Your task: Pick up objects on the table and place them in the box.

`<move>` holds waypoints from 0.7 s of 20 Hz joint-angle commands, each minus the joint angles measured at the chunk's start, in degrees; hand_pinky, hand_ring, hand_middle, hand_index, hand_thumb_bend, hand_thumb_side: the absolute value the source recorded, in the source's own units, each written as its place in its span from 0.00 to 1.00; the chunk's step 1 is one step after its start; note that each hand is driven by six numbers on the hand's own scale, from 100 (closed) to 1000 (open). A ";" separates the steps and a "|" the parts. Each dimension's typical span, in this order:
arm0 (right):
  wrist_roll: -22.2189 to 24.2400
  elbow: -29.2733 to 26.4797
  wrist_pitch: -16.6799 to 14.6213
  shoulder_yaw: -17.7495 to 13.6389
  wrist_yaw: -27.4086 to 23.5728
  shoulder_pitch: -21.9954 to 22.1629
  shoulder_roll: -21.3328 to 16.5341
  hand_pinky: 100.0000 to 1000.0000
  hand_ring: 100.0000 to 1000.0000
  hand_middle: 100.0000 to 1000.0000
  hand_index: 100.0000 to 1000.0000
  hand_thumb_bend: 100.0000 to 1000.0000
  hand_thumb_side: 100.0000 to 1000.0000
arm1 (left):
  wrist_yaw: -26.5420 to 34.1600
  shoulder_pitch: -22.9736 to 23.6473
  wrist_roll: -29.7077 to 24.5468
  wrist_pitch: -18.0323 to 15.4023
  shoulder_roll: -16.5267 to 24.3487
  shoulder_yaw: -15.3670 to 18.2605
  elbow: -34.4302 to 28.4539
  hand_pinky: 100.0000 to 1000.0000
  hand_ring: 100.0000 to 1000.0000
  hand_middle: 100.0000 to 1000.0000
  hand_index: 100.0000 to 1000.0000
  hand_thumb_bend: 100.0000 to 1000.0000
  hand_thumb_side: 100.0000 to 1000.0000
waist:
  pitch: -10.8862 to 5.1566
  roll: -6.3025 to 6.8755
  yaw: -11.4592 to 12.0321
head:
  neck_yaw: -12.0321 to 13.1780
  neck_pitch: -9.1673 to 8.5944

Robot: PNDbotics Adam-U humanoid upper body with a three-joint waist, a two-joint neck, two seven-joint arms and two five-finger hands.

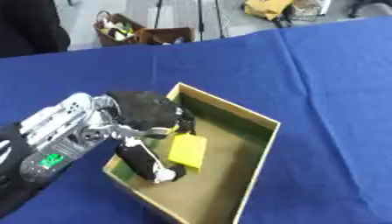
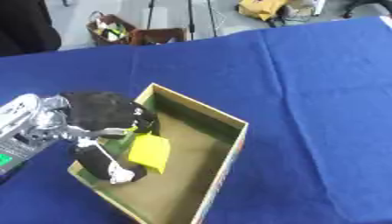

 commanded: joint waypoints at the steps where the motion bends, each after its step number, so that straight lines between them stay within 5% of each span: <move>1: -0.26 -1.04 0.11 -0.62 -0.17 -0.51 -0.86 0.69 0.62 0.72 0.80 0.03 0.68 | -0.76 -0.61 -2.42 -1.76 0.35 2.00 -1.58 0.85 0.95 0.96 1.00 0.62 1.00 | -1.02 -0.54 0.12 | -0.52 0.83; 5: -0.42 -1.04 0.09 -0.62 -0.18 -0.47 -0.81 0.68 0.62 0.72 0.80 0.02 0.68 | -0.21 -1.14 1.37 -1.90 -1.02 5.90 -2.52 0.80 0.91 0.92 1.00 0.72 1.00 | -1.32 -0.93 0.59 | -1.16 1.57; 6: -0.48 -1.04 0.10 -0.64 -0.21 -0.49 -0.77 0.68 0.62 0.72 0.80 0.02 0.68 | 0.01 -1.22 3.75 -1.17 -1.74 7.50 -2.56 0.75 0.88 0.88 1.00 0.60 1.00 | -1.41 -1.06 0.75 | -1.15 1.72; 8: -0.63 -1.04 0.09 -0.68 -0.24 -0.48 -0.72 0.68 0.62 0.72 0.80 0.02 0.68 | 1.48 -1.18 11.08 1.00 -3.71 10.91 -2.58 0.67 0.82 0.81 0.96 0.12 1.00 | -1.52 -1.27 1.01 | -0.99 1.89; 9: -0.71 -1.04 0.09 -0.72 -0.25 -0.47 -0.69 0.68 0.62 0.72 0.80 0.02 0.68 | 2.79 -1.12 15.45 2.36 -5.06 12.80 -2.58 0.62 0.78 0.77 0.94 0.00 1.00 | -1.56 -1.36 1.14 | -0.88 2.00; 11: -0.91 -1.04 0.18 -0.82 -0.26 -0.58 -0.59 0.68 0.62 0.72 0.80 0.02 0.67 | 8.28 -1.04 26.37 5.70 -9.23 17.55 -2.59 0.51 0.68 0.68 0.91 0.00 0.90 | -1.64 -1.52 1.53 | -0.54 2.37; 14: -1.25 -1.04 0.34 -0.95 -0.18 -0.80 -0.55 0.68 0.62 0.72 0.80 0.02 0.67 | 22.37 -0.08 45.59 7.61 -15.28 24.91 -2.59 0.20 0.44 0.48 0.69 0.00 0.68 | -1.69 -1.76 2.33 | -0.44 2.84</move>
